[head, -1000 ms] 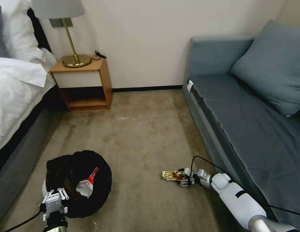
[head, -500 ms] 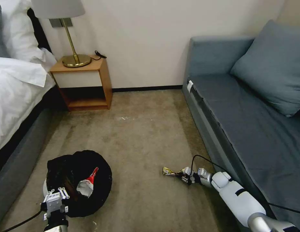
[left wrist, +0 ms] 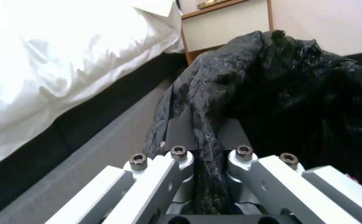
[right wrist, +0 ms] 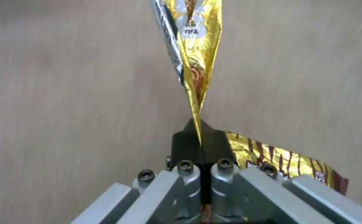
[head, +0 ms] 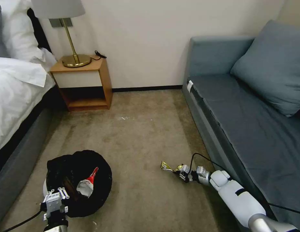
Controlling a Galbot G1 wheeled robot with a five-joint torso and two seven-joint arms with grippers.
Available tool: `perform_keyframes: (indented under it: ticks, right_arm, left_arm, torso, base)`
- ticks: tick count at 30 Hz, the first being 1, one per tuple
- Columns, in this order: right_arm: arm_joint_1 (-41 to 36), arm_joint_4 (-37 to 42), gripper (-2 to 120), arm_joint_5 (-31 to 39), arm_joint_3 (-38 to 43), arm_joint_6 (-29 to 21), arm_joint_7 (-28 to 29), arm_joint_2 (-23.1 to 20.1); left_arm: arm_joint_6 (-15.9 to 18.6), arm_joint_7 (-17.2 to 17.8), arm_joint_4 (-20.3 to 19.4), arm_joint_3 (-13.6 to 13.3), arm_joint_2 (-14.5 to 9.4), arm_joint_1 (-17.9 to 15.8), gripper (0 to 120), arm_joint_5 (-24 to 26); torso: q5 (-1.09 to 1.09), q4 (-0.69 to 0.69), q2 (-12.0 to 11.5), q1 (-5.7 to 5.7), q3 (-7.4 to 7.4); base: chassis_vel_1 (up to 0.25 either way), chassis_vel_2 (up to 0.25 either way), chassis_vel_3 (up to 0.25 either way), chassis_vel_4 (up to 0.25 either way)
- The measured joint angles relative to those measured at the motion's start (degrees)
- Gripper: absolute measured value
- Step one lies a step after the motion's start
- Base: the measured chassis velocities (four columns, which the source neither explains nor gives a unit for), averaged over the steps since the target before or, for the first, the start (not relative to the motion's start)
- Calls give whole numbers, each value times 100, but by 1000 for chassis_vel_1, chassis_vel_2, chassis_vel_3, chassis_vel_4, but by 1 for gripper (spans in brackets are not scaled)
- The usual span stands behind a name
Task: Pick up the trash bin, then pick up the garbage on the floor and place it into the trash bin.
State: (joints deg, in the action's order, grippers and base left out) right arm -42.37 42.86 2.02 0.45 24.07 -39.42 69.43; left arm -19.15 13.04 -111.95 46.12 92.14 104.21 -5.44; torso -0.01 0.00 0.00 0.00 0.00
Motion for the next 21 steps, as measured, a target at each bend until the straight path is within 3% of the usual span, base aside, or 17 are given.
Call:
perform_keyframes:
  ticks: [7,10,12,13,15,16,21]
  right_arm:
    - [-222,988,0,824,-482,131,679,89]
    - [-392,1916,0,1547,-1094,-140,1211,25]
    - [-419,2102,0,1691,-1203,-205,1300,14]
    - [-457,2601,0,2136,-1540,-416,1563,4]
    - [-459,2739,0,2295,-1652,-477,1633,6]
    - [-455,3066,0,2791,-1915,-619,1739,26]
    - [-362,3664,0,4184,-2533,-925,1744,229]
  left_arm:
    - [0,-60,0,-44,0,-6,6,137]
    - [-7,-99,-8,-53,0,-6,6,192]
    - [-8,-103,-12,-54,0,-6,6,208]
    - [-8,-117,-23,-69,0,-6,6,269]
    - [-8,-122,-23,-74,0,-8,6,291]
    - [-4,-137,-27,-87,-1,-15,6,331]
    - [1,-190,-29,-129,0,-52,6,362]
  torso:
    - [1,1,0,0,0]
    - [1,0,0,0,0]
    - [0,0,0,0,0]
    - [0,0,0,0,0]
    - [1,0,0,0,0]
    - [0,1,0,0,0]
    - [0,0,0,0,0]
  base:
    - [0,0,0,0]
    - [0,0,0,0]
    - [0,0,0,0]
    - [0,0,0,0]
    - [0,0,0,0]
    - [0,0,0,0]
    - [0,0,0,0]
